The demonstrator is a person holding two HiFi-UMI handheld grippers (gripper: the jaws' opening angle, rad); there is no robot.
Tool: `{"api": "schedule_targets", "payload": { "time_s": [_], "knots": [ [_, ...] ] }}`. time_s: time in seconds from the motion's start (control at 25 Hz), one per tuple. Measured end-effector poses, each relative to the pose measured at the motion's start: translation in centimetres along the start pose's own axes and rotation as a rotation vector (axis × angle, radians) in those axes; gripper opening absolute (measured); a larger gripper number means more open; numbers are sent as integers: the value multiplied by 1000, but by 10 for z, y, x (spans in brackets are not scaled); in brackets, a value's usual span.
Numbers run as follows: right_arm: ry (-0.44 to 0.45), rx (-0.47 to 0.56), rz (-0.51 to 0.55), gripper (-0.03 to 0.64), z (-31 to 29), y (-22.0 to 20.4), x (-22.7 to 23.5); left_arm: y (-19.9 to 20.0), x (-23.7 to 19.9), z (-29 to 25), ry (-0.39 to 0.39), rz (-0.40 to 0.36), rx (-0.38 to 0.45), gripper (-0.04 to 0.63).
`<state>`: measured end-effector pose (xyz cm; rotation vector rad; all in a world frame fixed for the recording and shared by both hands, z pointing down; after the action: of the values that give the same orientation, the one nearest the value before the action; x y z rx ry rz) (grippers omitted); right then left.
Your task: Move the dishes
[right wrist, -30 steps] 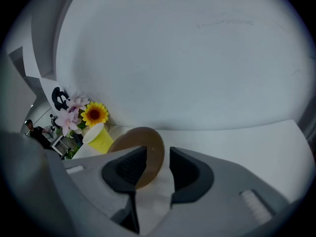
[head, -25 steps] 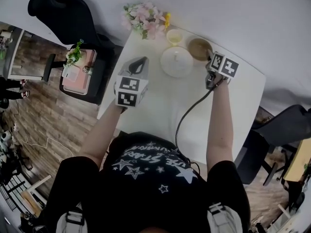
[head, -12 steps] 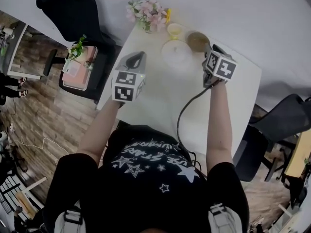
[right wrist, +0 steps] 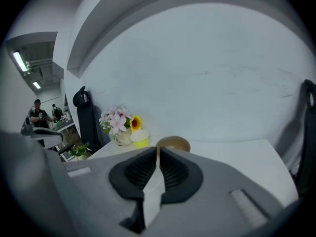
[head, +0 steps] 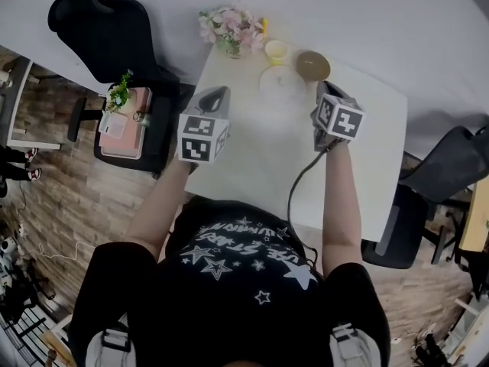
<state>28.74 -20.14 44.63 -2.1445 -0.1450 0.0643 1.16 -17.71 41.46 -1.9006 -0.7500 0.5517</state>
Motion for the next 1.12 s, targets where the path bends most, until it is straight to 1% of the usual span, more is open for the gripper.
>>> {"api": "schedule_targets", "payload": {
  "time_s": [0.28,0.52,0.8,0.88,0.96,1.12],
  "knots": [
    [-82,21,-38,5,21,-3,-28,2,-26,13,-87,-29,5,9],
    [-117,35,-58,5,41,-13,-54,-1,-46,33,-137,-39,19,9],
    [-185,18,-109,5,82,-35,-78,-18,-50,63,-202,-48,23,9],
    [-199,32,-98,5,94,-40,-86,-25,-49,75,-224,-46,23,9],
    [-220,48,-102,5,109,-48,-97,-34,-47,88,-254,-52,21,9],
    [-258,58,-145,5,141,-73,-124,-48,-46,114,-326,-71,18,10]
  ]
}}
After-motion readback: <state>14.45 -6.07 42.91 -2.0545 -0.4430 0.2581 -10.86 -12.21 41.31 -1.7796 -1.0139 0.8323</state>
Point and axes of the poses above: the fingertips, and each gripper's own axes: z backward along the fingers, x to its right, y out of its top, the point moved 3 cm from there along z, backward along the fingers, and after that the axes turned 13 degrees about -y, right-handed, at the moved point
